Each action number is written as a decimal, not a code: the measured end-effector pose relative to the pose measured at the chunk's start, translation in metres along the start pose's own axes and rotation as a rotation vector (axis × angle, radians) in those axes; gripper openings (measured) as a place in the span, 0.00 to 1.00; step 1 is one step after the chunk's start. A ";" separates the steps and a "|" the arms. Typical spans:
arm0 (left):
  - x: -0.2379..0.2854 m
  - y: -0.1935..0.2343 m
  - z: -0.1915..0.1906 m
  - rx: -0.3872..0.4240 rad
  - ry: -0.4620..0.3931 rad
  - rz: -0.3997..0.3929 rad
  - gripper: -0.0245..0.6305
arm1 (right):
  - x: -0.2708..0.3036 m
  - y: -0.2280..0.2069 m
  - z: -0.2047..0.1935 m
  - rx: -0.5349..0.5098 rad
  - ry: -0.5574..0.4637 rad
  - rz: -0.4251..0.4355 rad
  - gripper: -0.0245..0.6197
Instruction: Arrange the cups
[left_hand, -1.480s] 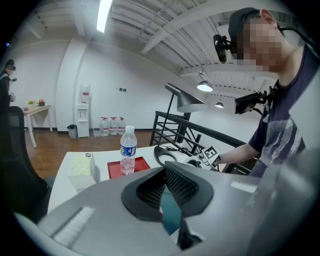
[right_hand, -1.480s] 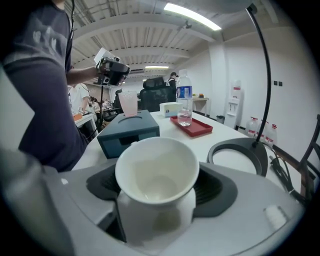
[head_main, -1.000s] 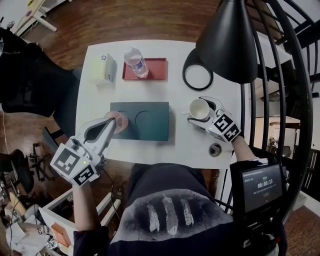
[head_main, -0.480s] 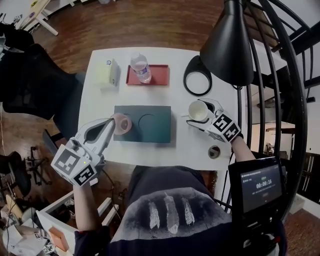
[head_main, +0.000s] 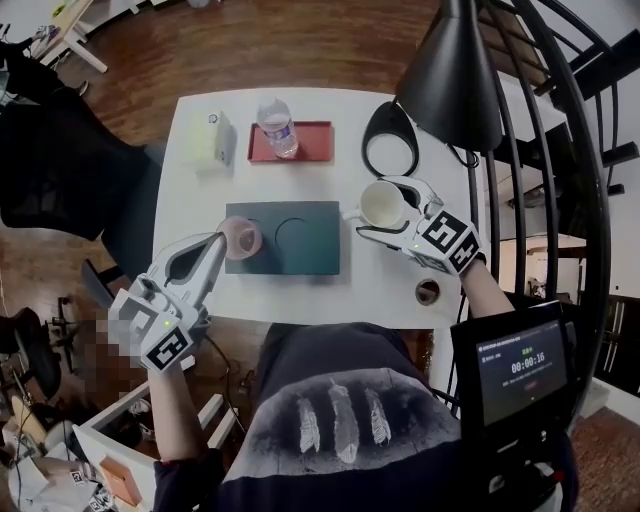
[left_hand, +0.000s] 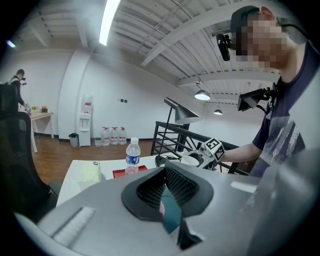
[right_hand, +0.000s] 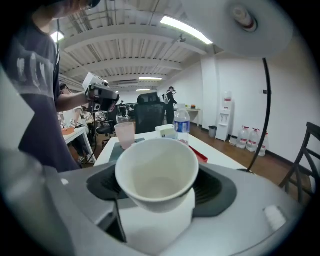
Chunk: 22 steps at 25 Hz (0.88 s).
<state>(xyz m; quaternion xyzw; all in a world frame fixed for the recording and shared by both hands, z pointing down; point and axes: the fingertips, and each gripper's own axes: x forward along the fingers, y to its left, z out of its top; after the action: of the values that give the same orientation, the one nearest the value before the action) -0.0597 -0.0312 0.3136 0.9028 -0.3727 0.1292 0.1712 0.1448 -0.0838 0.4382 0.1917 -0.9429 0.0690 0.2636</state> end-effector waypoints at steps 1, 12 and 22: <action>-0.001 0.001 -0.001 -0.004 -0.001 0.003 0.06 | 0.001 0.004 0.007 -0.010 -0.011 0.009 0.68; -0.019 0.012 -0.008 -0.025 -0.024 0.015 0.06 | 0.030 0.041 0.055 -0.047 -0.081 0.089 0.68; -0.033 0.034 -0.016 -0.043 -0.030 0.025 0.06 | 0.073 0.077 0.047 -0.017 -0.039 0.184 0.68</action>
<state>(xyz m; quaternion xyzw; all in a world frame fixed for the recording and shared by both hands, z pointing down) -0.1084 -0.0270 0.3233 0.8960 -0.3893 0.1097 0.1832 0.0350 -0.0473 0.4341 0.1036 -0.9620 0.0813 0.2391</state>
